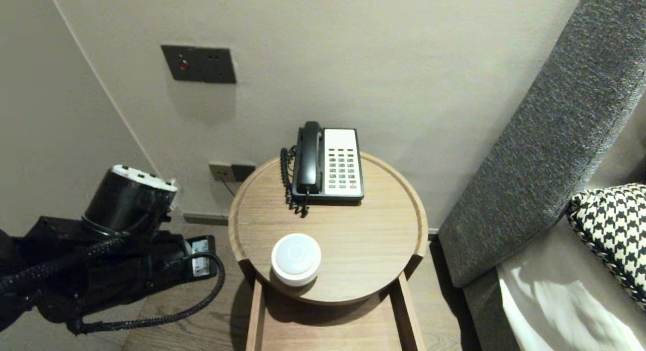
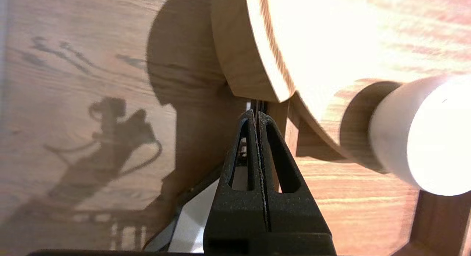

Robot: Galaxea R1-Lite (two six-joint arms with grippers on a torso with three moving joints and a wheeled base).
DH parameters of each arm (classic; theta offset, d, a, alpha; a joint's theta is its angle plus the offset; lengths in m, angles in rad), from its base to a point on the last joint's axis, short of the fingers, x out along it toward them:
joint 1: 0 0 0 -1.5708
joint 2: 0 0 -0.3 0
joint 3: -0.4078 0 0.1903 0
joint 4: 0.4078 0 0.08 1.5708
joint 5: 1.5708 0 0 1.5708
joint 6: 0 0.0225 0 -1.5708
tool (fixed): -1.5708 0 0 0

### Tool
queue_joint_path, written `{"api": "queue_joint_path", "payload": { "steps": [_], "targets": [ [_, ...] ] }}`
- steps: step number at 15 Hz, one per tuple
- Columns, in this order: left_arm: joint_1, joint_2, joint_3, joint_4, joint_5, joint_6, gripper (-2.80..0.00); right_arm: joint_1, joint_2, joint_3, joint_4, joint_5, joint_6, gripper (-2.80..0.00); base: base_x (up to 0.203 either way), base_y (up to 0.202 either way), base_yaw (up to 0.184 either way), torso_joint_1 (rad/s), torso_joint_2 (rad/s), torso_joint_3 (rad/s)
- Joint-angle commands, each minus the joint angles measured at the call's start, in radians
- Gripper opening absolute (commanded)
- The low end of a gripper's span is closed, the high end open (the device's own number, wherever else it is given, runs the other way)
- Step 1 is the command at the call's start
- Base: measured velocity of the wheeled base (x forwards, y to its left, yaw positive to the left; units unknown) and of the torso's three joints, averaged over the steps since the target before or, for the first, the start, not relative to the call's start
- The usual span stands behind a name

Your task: Put the remote controls on the table in the drawer one by one

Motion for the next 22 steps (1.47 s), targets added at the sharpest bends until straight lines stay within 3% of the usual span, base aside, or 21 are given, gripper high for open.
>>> {"api": "queue_joint_path", "payload": {
  "steps": [1,6,12,13,16,20,22],
  "targets": [
    [0.011,-0.006,-0.156,0.17,-0.005,-0.005,-2.8,0.0,0.0,0.04,-0.001,0.0,0.0,-2.8,0.0,0.0,0.0,0.0,0.0,0.0],
    [0.007,0.042,-0.433,0.381,-0.023,-0.014,-2.8,0.0,0.001,0.04,0.0,0.0,0.0,-2.8,0.0,0.0,0.0,0.0,0.0,0.0],
    [-0.116,0.125,-0.521,0.423,-0.057,-0.07,-2.8,0.0,0.0,0.04,0.0,0.0,-0.001,-2.8,0.0,0.0,0.0,0.0,0.0,0.0],
    [-0.14,0.144,-0.545,0.432,-0.056,-0.096,0.0,0.0,0.001,0.04,0.0,0.0,0.0,-2.8,0.0,0.0,0.0,0.0,0.0,0.0],
    [-0.194,0.206,-0.623,0.468,-0.039,-0.153,0.0,0.0,0.001,0.04,-0.001,0.0,0.0,-2.8,0.0,0.0,0.0,0.0,0.0,0.0],
    [-0.262,0.296,-0.621,0.479,0.112,-0.162,0.0,0.0,0.001,0.04,0.0,0.0,0.0,-2.8,0.0,0.0,0.0,0.0,0.0,0.0],
    [-0.294,0.333,-0.623,0.475,0.147,-0.17,0.0,0.0,0.0,0.04,0.0,0.0,0.0,-2.8,0.0,0.0,0.0,0.0,0.0,0.0]
  ]
}}
